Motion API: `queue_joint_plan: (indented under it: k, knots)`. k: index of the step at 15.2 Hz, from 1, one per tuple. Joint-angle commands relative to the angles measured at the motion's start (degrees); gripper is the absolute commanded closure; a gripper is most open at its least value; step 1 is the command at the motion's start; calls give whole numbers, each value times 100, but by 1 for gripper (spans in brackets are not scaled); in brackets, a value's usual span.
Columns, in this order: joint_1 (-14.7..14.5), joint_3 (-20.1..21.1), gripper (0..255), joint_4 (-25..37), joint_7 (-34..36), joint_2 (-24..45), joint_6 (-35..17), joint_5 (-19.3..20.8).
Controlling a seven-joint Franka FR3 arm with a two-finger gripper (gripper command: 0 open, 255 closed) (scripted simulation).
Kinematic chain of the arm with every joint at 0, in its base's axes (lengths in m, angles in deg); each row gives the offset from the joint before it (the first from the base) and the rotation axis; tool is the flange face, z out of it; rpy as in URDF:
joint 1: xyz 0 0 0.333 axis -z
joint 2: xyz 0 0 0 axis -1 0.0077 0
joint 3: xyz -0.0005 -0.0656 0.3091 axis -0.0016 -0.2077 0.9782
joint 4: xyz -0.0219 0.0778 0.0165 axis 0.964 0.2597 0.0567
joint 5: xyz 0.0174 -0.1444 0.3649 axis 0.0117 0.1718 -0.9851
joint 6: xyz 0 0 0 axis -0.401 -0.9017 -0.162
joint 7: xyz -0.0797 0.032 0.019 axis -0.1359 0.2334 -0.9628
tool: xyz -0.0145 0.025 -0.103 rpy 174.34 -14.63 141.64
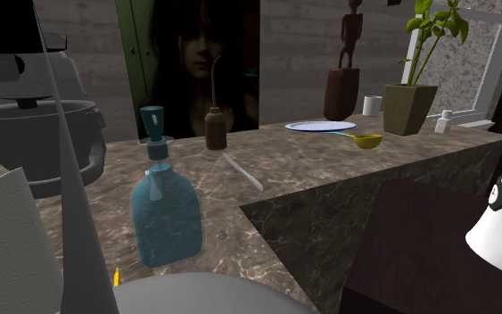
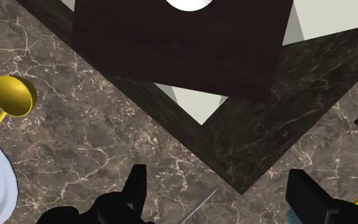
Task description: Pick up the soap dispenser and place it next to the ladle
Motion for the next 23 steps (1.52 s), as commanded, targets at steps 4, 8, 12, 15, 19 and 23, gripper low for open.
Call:
queue_joint_plan:
  k: [4,8,12,15,19,23]
  knots:
    - [-76,339,0,32,347,348,-347,-230]
    - [-153,785,0,177,800,900,-807,-468]
    - [-201,1221,0,438,1257,1542,-1248,-607]
    - [-217,1541,0,708,1613,2077,-1554,-631]
    - [-229,1949,0,1167,2121,2860,-1915,-534]
    - [-264,2316,0,1743,2683,3723,-2199,-268]
